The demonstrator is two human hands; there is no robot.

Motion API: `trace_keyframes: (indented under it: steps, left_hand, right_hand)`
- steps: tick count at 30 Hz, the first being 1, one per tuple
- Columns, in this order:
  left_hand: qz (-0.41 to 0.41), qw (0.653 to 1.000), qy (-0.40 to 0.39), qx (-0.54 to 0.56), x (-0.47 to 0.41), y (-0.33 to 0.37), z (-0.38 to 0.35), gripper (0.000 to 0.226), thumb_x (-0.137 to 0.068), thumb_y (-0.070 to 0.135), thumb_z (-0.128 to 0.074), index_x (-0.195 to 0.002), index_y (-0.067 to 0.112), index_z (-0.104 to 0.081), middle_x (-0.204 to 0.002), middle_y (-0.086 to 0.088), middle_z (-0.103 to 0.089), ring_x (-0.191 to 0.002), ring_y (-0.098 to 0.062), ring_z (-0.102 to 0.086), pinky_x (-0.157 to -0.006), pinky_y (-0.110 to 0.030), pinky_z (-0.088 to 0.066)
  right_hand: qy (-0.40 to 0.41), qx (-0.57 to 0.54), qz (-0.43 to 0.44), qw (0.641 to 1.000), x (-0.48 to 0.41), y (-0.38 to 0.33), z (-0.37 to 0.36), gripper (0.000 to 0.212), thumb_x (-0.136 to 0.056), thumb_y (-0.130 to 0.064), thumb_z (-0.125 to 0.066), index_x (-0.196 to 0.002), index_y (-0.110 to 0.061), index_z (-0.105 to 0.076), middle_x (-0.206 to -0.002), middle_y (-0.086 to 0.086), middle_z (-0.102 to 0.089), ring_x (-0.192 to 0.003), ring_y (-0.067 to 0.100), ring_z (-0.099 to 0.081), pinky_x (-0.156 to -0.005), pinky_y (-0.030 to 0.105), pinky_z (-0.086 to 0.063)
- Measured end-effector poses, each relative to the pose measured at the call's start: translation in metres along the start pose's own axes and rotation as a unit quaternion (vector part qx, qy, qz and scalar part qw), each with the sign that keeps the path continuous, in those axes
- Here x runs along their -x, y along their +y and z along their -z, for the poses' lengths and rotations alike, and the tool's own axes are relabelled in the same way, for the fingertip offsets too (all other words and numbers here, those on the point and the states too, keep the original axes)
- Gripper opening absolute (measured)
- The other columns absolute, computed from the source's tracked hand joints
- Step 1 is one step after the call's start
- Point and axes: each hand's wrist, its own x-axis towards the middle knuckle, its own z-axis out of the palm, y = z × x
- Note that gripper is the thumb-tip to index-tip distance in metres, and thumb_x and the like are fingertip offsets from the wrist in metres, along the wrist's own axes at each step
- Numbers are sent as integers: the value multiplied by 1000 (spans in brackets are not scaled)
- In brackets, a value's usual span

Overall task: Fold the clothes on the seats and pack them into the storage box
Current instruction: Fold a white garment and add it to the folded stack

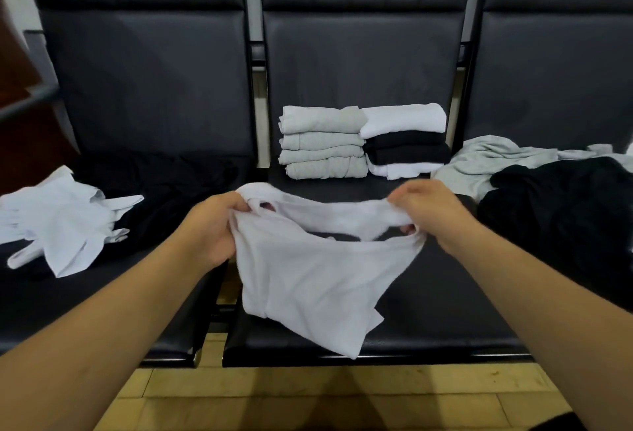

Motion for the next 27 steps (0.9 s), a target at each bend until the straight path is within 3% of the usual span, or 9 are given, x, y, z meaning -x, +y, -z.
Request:
trace_keyframes:
  steps: [2,5,9,14,18,20,22,25,27]
  left_hand:
    - [8,996,-85,2,7,-2,-6,37,-89,-2,-42,-119,-1,-63,-110,-20,-69,-93,-29,-69,-83,-38,-59]
    - [-8,985,-169,-37,14,-3,-16,32,-88,-2,-48,-117,1,-61,-100,-17,-68,-84,-26,-68,-75,-36,-58]
    - [-47,967,-180,-173,17,-11,-25,23,-87,-3,-59,-110,0,-62,-99,-20,-68,-85,-29,-66,-76,-41,-56]
    - [-63,939,-200,-272,13,-17,-22,41,-83,26,-78,-119,13,-62,-113,-9,-73,-105,-26,-70,-96,-46,-55]
    - [39,767,-366,-525,9,-20,-9,40,-84,28,-78,-122,20,-67,-118,7,-72,-110,-11,-67,-101,-32,-52]
    - [47,738,-355,-572,2,-17,-1,36,-85,28,-78,-119,21,-68,-117,9,-72,-110,-9,-67,-105,-36,-49]
    - [5,761,-299,-576,-4,-12,6,29,-85,21,-76,-114,19,-70,-113,6,-74,-107,-11,-68,-106,-40,-48]
    - [-43,901,-271,-337,5,0,-4,36,-89,5,-63,-124,13,-63,-117,-6,-72,-109,-21,-68,-98,-36,-54]
    - [-68,942,-271,-184,18,9,-20,40,-88,10,-60,-128,14,-60,-118,-9,-71,-107,-24,-69,-89,-34,-58]
  right_hand:
    - [-44,95,46,993,10,1,-11,24,-95,-23,-63,-118,-25,-68,-103,-6,-62,-98,11,-59,-79,21,-45]
    - [-154,-19,83,984,30,-9,-34,54,-87,-52,-69,-137,-45,-52,-137,-14,-51,-130,4,-49,-104,29,-40]
    - [-266,-38,118,956,41,-19,-63,41,-83,-44,-77,-121,-36,-62,-113,-19,-70,-103,1,-67,-90,27,-53]
    - [-152,-113,78,979,30,-27,-57,9,-91,-17,-68,-91,-10,-73,-85,12,-72,-81,18,-65,-72,32,-50]
    - [-40,-387,3,921,10,-34,-25,15,-94,-12,-58,-104,-9,-69,-97,11,-72,-94,26,-70,-91,42,-53]
    - [41,-449,-7,893,-1,-30,-8,21,-97,-11,-55,-113,-6,-67,-101,13,-71,-96,27,-70,-93,43,-54]
    - [113,-432,-14,895,-9,-19,4,12,-96,-12,-56,-103,-8,-66,-96,9,-69,-93,27,-68,-88,42,-55]
    - [164,-162,1,973,-20,2,11,8,-95,-14,-56,-87,-15,-59,-87,4,-60,-79,21,-59,-70,33,-49]
    - [131,17,30,991,-19,8,4,27,-94,-21,-60,-118,-9,-59,-107,4,-58,-97,22,-56,-74,31,-42]
